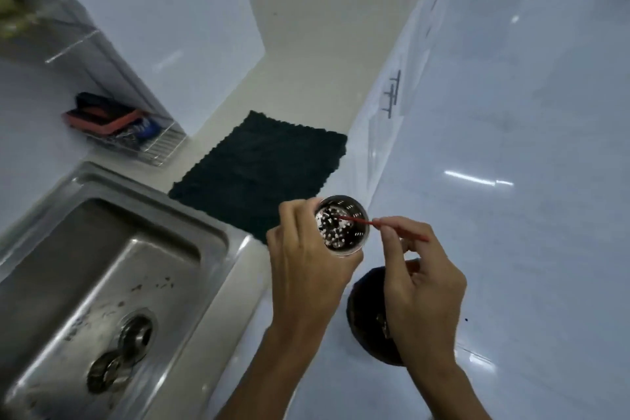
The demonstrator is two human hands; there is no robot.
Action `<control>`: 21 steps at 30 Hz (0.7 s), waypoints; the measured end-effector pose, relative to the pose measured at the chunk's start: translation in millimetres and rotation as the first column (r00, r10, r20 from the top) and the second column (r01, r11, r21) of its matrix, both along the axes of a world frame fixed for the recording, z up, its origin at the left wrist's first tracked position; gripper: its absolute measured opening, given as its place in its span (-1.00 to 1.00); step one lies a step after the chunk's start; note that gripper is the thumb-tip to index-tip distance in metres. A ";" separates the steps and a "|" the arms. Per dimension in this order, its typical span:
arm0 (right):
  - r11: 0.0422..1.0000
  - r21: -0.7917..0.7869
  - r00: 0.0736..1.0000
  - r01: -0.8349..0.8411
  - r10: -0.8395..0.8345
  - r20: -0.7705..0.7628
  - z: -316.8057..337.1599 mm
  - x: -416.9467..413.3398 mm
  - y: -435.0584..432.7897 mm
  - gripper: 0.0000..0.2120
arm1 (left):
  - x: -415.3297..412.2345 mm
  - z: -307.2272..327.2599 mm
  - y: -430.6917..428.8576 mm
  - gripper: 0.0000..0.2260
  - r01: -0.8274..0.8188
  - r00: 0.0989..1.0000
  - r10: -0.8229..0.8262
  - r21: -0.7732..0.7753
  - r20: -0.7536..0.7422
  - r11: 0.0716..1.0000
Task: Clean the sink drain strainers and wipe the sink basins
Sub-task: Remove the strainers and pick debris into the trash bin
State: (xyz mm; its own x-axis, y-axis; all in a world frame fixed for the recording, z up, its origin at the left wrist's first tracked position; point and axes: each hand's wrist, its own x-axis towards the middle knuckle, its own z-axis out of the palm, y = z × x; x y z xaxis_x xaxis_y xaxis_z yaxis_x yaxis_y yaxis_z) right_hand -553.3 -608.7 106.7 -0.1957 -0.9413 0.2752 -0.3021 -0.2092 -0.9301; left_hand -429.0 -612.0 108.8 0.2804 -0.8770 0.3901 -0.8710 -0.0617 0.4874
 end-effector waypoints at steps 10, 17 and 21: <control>0.948 0.288 0.990 0.133 -0.112 -0.087 -200.4 -140.9 21.4 -0.85 | -114.6 -207.0 -31.8 -0.35 0.242 0.960 -0.272 0.300 0.064 0.923; 0.854 0.507 0.993 0.114 -0.087 -0.075 -386.4 -134.9 28.1 -0.92 | -115.0 -380.5 -28.6 -0.37 0.334 0.888 -0.447 0.518 0.106 0.788; 0.796 0.584 0.987 0.157 -0.111 -0.114 -467.6 -130.4 28.7 -0.89 | -101.5 -453.2 -18.6 -0.42 0.338 0.843 -0.527 0.653 0.111 0.678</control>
